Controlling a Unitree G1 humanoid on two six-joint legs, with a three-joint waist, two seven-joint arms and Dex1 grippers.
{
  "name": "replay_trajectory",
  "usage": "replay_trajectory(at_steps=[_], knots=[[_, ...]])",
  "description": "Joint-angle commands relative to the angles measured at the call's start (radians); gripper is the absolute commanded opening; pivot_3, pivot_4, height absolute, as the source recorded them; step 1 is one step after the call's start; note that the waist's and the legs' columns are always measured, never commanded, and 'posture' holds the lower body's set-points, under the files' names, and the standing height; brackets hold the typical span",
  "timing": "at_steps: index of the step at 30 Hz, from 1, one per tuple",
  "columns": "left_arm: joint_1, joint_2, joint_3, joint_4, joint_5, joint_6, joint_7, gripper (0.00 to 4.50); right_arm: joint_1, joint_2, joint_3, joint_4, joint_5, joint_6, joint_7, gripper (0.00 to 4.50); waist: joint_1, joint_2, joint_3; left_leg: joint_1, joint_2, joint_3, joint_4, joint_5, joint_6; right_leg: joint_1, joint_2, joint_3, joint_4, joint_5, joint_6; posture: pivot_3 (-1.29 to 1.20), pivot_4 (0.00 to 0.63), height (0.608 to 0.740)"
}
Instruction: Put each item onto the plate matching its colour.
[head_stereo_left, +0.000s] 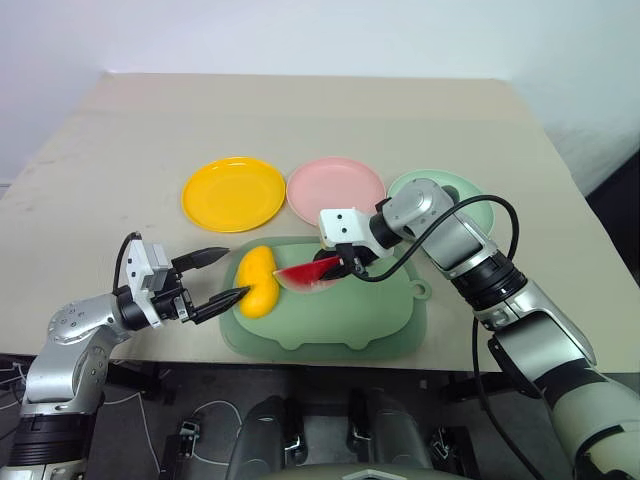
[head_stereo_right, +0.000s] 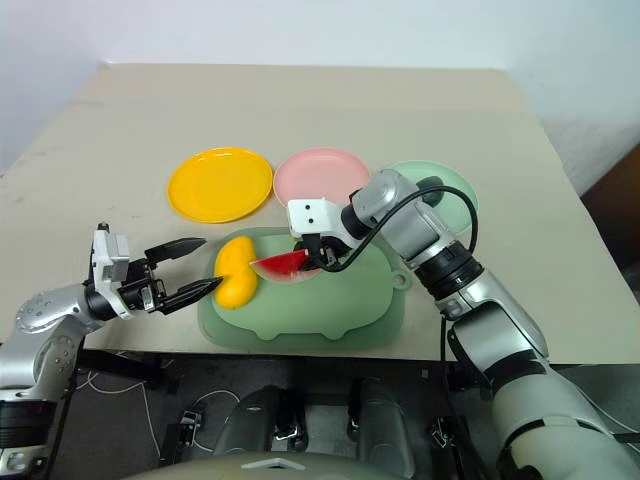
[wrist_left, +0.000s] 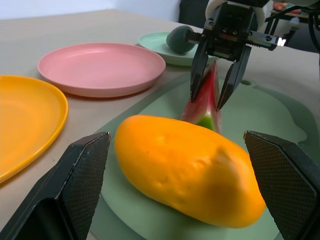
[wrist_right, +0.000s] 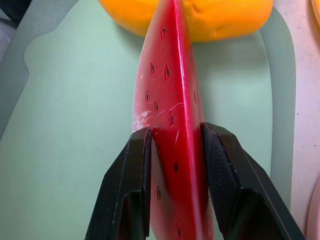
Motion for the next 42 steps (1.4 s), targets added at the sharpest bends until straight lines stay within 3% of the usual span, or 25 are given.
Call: replay_trajectory(at_steps=[1, 6, 13, 28, 33, 42], knots=[[-0.013, 0.003, 0.009, -0.016, 0.006, -0.018, -0.002, 4.50, 0.019, -0.014, 0.016, -0.003, -0.018, -0.005, -0.001, 1.33, 0.000, 0.000, 0.000, 0.000, 0.000, 0.000, 0.000, 0.000, 0.000, 0.000, 0.000, 0.000, 0.000, 0.000, 0.000, 0.00, 0.150, 0.696], [-0.017, 0.001, 0.005, -0.022, 0.011, -0.014, 0.002, 4.50, 0.034, -0.026, 0.026, -0.008, -0.031, -0.053, 0.005, 1.33, 0.000, 0.000, 0.000, 0.000, 0.000, 0.000, 0.000, 0.000, 0.000, 0.000, 0.000, 0.000, 0.000, 0.000, 0.000, 0.00, 0.150, 0.696], [-0.019, 0.001, 0.002, -0.029, 0.010, -0.010, 0.009, 4.50, 0.016, -0.028, 0.046, 0.022, -0.050, -0.090, 0.031, 3.49, 0.000, 0.000, 0.000, -0.005, 0.000, 0.000, 0.000, 0.000, 0.000, -0.002, 0.000, 0.000, 0.000, 0.000, 0.000, 0.00, 0.150, 0.696], [-0.006, -0.007, 0.001, -0.024, 0.018, -0.023, 0.006, 4.50, -0.055, 0.002, 0.109, 0.122, -0.126, -0.157, 0.067, 3.49, 0.000, 0.000, 0.000, -0.007, 0.000, 0.000, 0.001, 0.000, 0.000, -0.004, 0.000, 0.000, 0.000, 0.000, 0.000, 0.00, 0.150, 0.696], [-0.002, -0.011, 0.004, -0.019, 0.021, -0.029, 0.002, 4.50, -0.057, 0.010, 0.110, 0.132, -0.128, -0.169, 0.080, 2.36, 0.000, 0.000, 0.000, -0.007, 0.000, 0.000, 0.001, 0.000, 0.000, -0.004, 0.000, 0.000, 0.000, 0.000, 0.000, 0.00, 0.150, 0.696], [0.000, -0.011, 0.000, -0.018, 0.021, -0.030, 0.003, 4.50, -0.054, 0.017, 0.101, 0.137, -0.133, -0.170, 0.078, 2.36, 0.000, 0.000, 0.000, -0.007, 0.000, 0.000, 0.001, 0.000, 0.000, -0.004, 0.000, 0.000, 0.000, 0.000, 0.000, 0.00, 0.150, 0.696]])
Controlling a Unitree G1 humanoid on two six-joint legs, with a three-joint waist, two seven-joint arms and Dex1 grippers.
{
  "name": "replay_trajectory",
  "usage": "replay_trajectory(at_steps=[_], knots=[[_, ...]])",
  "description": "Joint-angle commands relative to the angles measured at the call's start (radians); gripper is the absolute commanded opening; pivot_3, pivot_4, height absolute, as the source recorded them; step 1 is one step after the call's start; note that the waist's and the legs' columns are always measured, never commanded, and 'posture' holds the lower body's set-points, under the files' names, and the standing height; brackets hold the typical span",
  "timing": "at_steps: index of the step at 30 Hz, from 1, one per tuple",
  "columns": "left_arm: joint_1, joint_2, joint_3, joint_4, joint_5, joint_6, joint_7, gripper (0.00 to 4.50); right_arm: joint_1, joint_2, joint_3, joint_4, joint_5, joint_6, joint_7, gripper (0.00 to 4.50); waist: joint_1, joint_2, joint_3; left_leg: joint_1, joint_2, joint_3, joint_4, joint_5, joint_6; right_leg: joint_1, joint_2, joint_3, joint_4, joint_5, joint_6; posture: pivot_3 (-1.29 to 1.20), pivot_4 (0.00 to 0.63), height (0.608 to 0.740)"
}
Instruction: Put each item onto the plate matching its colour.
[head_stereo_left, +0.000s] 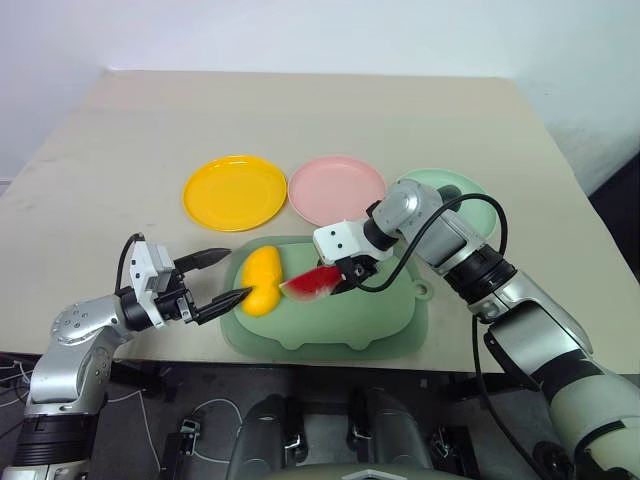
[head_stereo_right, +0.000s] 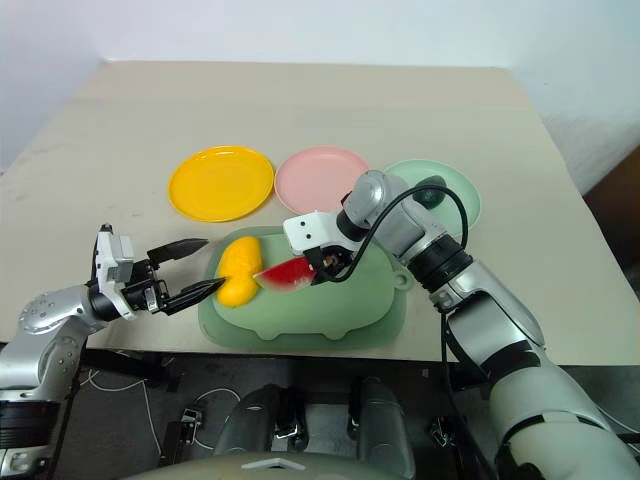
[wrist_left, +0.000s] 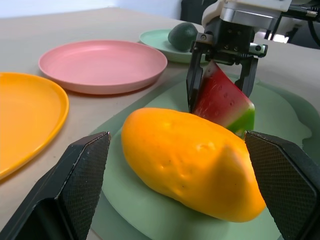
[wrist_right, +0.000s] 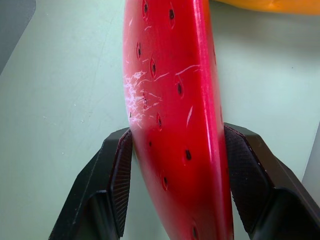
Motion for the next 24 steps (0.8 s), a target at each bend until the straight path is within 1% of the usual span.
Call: replay_trajectory(at_steps=[1, 6, 8, 11, 14, 16, 18, 20, 24], knots=[[-0.001, 0.001, 0.005, -0.021, 0.002, -0.010, -0.001, 4.50, 0.001, 0.005, -0.002, 0.013, -0.016, 0.008, -0.013, 2.36, 0.000, 0.000, 0.000, 0.000, 0.000, 0.000, 0.000, 0.000, 0.000, 0.000, 0.000, 0.000, 0.000, 0.000, 0.000, 0.00, 0.150, 0.696], [0.005, 0.003, 0.004, -0.038, -0.001, -0.005, 0.004, 4.50, -0.015, -0.013, -0.121, -0.077, 0.081, 0.097, -0.021, 2.36, 0.001, 0.000, 0.000, -0.002, 0.000, 0.000, 0.000, 0.000, 0.000, 0.000, 0.000, 0.000, 0.000, 0.000, 0.000, 0.00, 0.150, 0.696], [0.006, 0.006, 0.007, -0.037, -0.003, -0.004, 0.004, 4.50, -0.030, -0.016, -0.168, -0.082, 0.111, 0.144, -0.040, 2.36, 0.000, 0.000, 0.000, -0.005, 0.000, 0.000, 0.000, 0.000, 0.000, -0.002, 0.000, 0.000, 0.001, 0.000, 0.000, 0.00, 0.150, 0.696], [0.004, 0.002, 0.017, -0.036, -0.016, 0.003, 0.008, 4.50, -0.040, -0.021, -0.206, -0.068, 0.122, 0.155, -0.075, 2.36, 0.000, 0.000, 0.000, -0.006, 0.000, 0.000, 0.001, 0.000, 0.000, -0.003, 0.000, 0.000, 0.001, 0.000, 0.000, 0.00, 0.150, 0.696], [0.002, 0.004, 0.020, -0.028, -0.018, 0.003, 0.005, 4.50, -0.073, 0.000, -0.263, 0.044, 0.130, 0.162, -0.163, 2.36, -0.002, 0.000, 0.000, -0.006, 0.000, 0.000, 0.001, 0.000, 0.000, -0.003, 0.000, 0.000, 0.001, 0.000, 0.000, 0.00, 0.150, 0.696], [0.002, 0.006, 0.023, -0.023, -0.017, 0.000, 0.002, 4.50, -0.128, 0.031, -0.290, 0.169, 0.116, 0.159, -0.262, 2.36, -0.005, 0.000, 0.000, -0.006, 0.000, 0.000, 0.001, 0.000, 0.000, -0.003, 0.000, 0.000, 0.001, 0.000, 0.000, 0.00, 0.150, 0.696], [0.003, 0.008, 0.026, -0.020, -0.016, -0.001, -0.001, 4.50, -0.192, 0.062, -0.289, 0.315, 0.081, 0.147, -0.367, 2.36, -0.014, 0.000, 0.000, -0.006, 0.000, 0.000, 0.001, 0.000, 0.000, -0.003, 0.000, 0.000, 0.001, 0.000, 0.000, 0.00, 0.150, 0.696], [0.003, 0.008, 0.027, -0.020, -0.016, -0.002, -0.001, 4.50, -0.249, 0.087, -0.272, 0.451, 0.041, 0.132, -0.441, 2.36, -0.023, 0.000, 0.000, -0.007, 0.000, 0.000, 0.001, 0.000, 0.000, -0.004, 0.001, 0.000, 0.002, 0.001, 0.002, 0.00, 0.150, 0.696], [0.008, 0.009, 0.029, -0.025, -0.014, -0.003, 0.000, 4.50, -0.348, 0.140, -0.271, 0.676, 0.006, 0.119, -0.516, 2.36, -0.030, 0.001, 0.000, -0.008, 0.001, 0.001, 0.000, 0.001, 0.000, -0.005, 0.003, 0.000, 0.002, 0.002, 0.003, 0.00, 0.150, 0.696]])
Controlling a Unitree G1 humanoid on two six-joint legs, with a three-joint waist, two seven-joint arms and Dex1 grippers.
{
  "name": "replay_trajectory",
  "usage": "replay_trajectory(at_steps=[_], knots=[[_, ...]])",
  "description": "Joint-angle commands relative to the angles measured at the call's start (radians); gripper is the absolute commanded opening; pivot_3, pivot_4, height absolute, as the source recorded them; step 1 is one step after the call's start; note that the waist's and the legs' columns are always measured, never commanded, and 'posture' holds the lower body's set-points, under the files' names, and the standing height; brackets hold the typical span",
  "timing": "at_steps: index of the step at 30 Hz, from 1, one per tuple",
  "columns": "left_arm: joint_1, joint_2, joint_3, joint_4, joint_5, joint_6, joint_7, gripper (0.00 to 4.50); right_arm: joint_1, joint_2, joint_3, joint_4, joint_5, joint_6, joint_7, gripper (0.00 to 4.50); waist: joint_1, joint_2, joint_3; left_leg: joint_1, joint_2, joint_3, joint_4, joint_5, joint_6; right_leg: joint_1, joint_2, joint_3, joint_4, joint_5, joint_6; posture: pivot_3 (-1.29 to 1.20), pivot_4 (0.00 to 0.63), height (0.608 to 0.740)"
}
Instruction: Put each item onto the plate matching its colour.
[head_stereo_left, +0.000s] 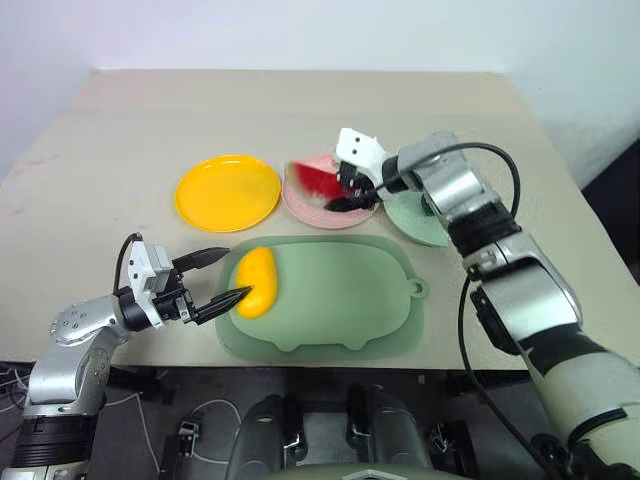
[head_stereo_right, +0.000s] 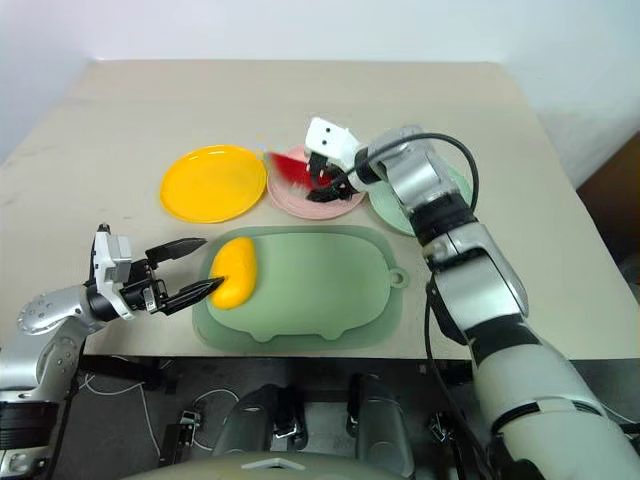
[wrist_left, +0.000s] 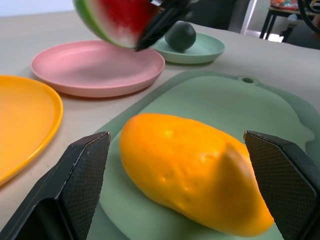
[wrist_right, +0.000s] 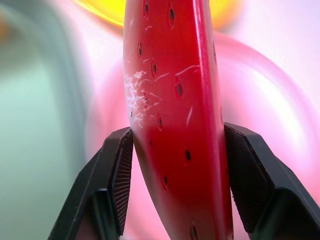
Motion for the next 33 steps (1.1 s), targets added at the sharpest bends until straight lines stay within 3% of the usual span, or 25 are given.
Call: replay_trajectory(at_steps=[1, 9, 10, 14, 27, 33], knots=[[0.005, 0.007, 0.023, -0.022, -0.010, -0.005, -0.001, 4.50, -0.089, 0.045, -0.015, 0.148, -0.025, -0.014, -0.061, 2.36, -0.006, 0.000, 0.000, 0.000, 0.000, 0.000, 0.000, 0.000, 0.000, 0.000, 0.001, 0.000, 0.000, 0.000, 0.000, 0.00, 0.150, 0.696], [0.024, 0.007, 0.026, -0.031, -0.008, -0.009, 0.002, 4.50, -0.123, 0.094, -0.018, 0.271, -0.061, -0.067, -0.081, 2.36, -0.023, 0.000, 0.000, 0.000, 0.001, 0.000, 0.000, 0.000, 0.000, 0.000, 0.002, 0.000, 0.002, 0.000, 0.001, 0.00, 0.150, 0.696], [0.028, 0.007, 0.027, -0.034, -0.008, -0.010, 0.003, 4.50, -0.122, 0.097, -0.018, 0.276, -0.065, -0.071, -0.085, 3.09, -0.023, 0.001, 0.000, 0.000, 0.001, 0.000, 0.000, 0.000, 0.000, 0.000, 0.002, 0.000, 0.003, 0.000, 0.001, 0.00, 0.150, 0.696], [0.034, 0.008, 0.030, -0.037, -0.009, -0.010, 0.007, 4.50, -0.126, 0.099, -0.027, 0.283, -0.067, -0.079, -0.091, 4.41, -0.022, 0.001, 0.000, 0.000, 0.001, 0.000, 0.000, 0.000, 0.000, 0.000, 0.002, 0.001, 0.003, 0.000, 0.001, 0.00, 0.150, 0.696], [0.005, 0.018, 0.042, -0.010, -0.013, -0.015, -0.004, 4.50, -0.080, -0.007, -0.104, 0.053, -0.002, -0.019, 0.066, 4.46, -0.021, 0.001, 0.000, 0.000, 0.001, 0.000, 0.000, 0.000, 0.000, -0.001, 0.002, 0.001, 0.004, 0.000, 0.001, 0.00, 0.150, 0.696], [-0.007, 0.022, 0.049, -0.010, -0.020, -0.008, -0.011, 4.50, 0.108, -0.090, -0.209, -0.418, 0.130, 0.184, 0.107, 4.46, -0.017, 0.000, 0.000, 0.000, 0.001, 0.000, 0.001, 0.000, 0.000, 0.000, 0.001, 0.001, 0.004, 0.000, 0.001, 0.00, 0.150, 0.696]])
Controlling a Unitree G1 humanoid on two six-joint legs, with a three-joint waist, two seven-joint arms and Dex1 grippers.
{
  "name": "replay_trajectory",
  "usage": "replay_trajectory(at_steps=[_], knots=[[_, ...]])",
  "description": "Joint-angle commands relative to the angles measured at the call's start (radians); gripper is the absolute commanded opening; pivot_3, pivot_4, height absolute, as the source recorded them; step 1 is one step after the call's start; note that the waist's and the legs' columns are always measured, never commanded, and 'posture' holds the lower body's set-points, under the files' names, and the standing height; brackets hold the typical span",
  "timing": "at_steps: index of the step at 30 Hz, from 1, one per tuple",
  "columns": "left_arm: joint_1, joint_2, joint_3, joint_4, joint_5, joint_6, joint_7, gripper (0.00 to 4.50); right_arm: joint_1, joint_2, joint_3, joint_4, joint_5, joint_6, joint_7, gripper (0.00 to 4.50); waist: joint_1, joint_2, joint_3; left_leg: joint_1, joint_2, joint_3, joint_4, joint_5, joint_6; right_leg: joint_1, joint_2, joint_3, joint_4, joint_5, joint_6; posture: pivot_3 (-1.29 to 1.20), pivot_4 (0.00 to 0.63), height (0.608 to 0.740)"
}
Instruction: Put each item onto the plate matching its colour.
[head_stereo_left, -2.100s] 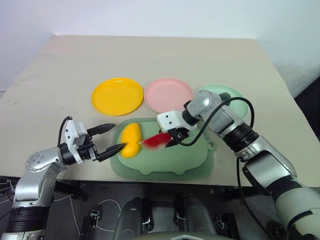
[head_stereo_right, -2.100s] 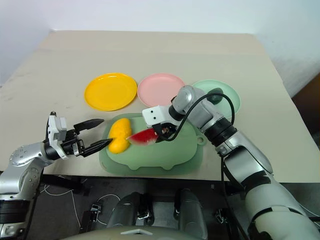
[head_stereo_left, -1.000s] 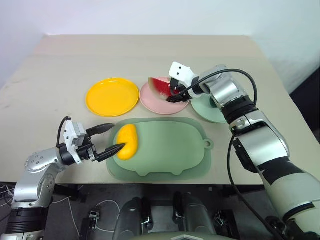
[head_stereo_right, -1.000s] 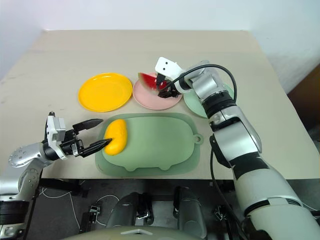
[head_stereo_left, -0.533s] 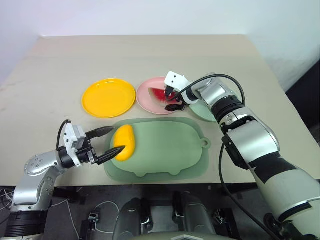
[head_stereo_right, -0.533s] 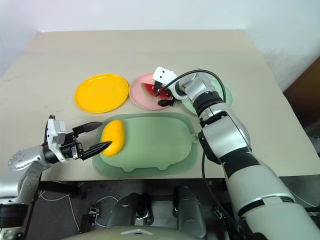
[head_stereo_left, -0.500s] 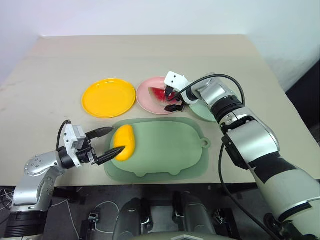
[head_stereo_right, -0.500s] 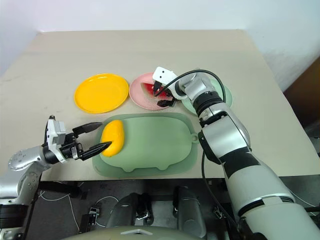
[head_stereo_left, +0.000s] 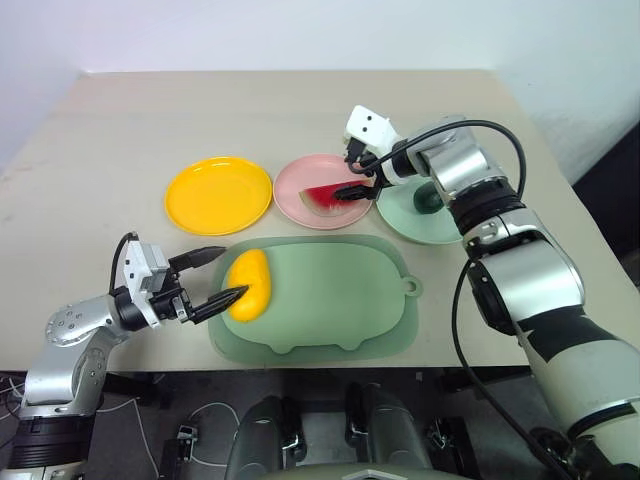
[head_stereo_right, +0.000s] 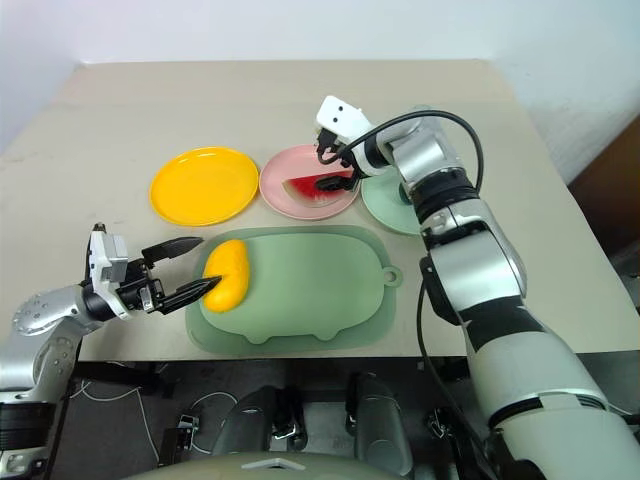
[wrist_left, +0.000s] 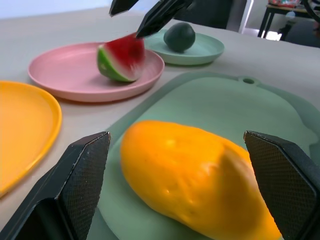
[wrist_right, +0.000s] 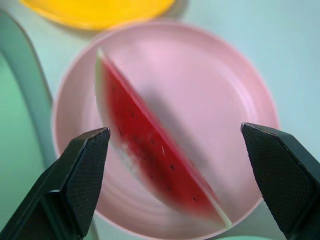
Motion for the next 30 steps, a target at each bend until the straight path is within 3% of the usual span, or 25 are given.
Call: replay_trajectory(at_steps=[1, 8, 13, 18, 21, 30], knots=[[-0.006, 0.014, 0.035, -0.014, -0.023, -0.003, -0.009, 4.50, 0.092, -0.042, -0.084, -0.301, 0.097, 0.132, 0.000, 4.46, 0.000, 0.000, 0.000, 0.000, 0.000, 0.000, 0.000, 0.000, 0.000, 0.000, 0.000, 0.000, 0.000, 0.000, 0.000, 0.00, 0.150, 0.696], [0.007, 0.018, 0.057, -0.047, -0.044, 0.029, 0.008, 4.50, 0.487, -0.032, -0.274, -0.906, 0.322, 0.326, -0.124, 4.46, 0.010, -0.001, 0.000, 0.001, 0.000, -0.002, 0.000, 0.000, 0.000, 0.001, -0.001, -0.001, 0.000, 0.000, 0.000, 0.00, 0.150, 0.696], [0.015, 0.020, 0.071, -0.054, -0.051, 0.047, 0.017, 4.50, 0.646, -0.033, -0.320, -1.117, 0.476, 0.478, -0.172, 4.46, 0.021, -0.001, 0.000, 0.002, 0.000, -0.001, 0.001, 0.000, 0.000, 0.002, -0.001, 0.000, 0.000, 0.000, 0.000, 0.00, 0.150, 0.696], [0.023, 0.011, 0.064, -0.087, -0.055, 0.060, 0.049, 4.50, 0.858, -0.154, -0.195, -1.222, 0.411, 0.350, -0.174, 4.46, 0.038, -0.002, -0.001, 0.002, -0.001, -0.002, 0.000, 0.000, 0.000, 0.004, -0.001, -0.001, -0.005, -0.001, -0.002, 0.00, 0.150, 0.696], [0.022, 0.007, 0.071, -0.099, -0.069, 0.092, 0.084, 4.50, 0.888, -0.100, -0.228, -1.254, 0.504, 0.356, -0.216, 4.46, 0.033, -0.002, -0.001, 0.002, -0.001, -0.001, 0.000, 0.000, 0.000, 0.004, -0.001, -0.001, -0.005, -0.001, -0.002, 0.00, 0.150, 0.696], [0.005, -0.004, 0.067, -0.189, -0.126, 0.204, 0.177, 4.50, 0.863, -0.082, -0.208, -1.282, 0.567, 0.383, -0.310, 4.46, 0.035, -0.002, -0.001, 0.004, -0.001, -0.002, 0.000, 0.000, 0.000, 0.006, -0.001, 0.000, -0.006, -0.001, -0.003, 0.00, 0.150, 0.696]])
